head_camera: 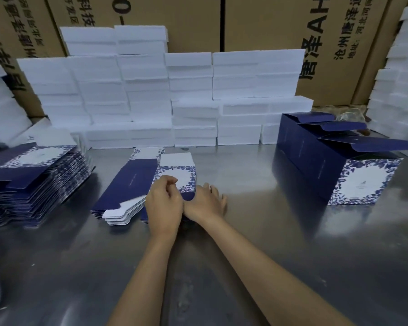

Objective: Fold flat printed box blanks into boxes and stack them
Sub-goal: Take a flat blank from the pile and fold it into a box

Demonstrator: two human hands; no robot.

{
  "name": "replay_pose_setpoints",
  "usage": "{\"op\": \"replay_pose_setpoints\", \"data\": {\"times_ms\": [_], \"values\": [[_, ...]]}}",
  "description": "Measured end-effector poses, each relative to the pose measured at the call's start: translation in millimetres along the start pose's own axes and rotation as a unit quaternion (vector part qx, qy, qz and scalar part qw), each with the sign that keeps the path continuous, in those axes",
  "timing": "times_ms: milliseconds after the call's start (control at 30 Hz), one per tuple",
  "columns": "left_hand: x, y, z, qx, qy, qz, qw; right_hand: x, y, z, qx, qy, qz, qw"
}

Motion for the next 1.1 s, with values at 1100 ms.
{"op": "replay_pose_setpoints", "data": {"times_ms": [1100], "values": [[24.3, -25.2, 26.2, -0.198, -0.267, -0.248, 0.91, -97.0, -44.6, 109.7, 0.025, 0.643, 0.087, 0.761]]}}
Point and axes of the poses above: each hand's wrist, its own y-axis towards the middle knuckle, its own x-axis out of the palm, z = x × y, the point moved 3 cm from there along y, towards the middle knuckle, and after that the axes turned 7 degrees about -x, right-handed, at the moved point
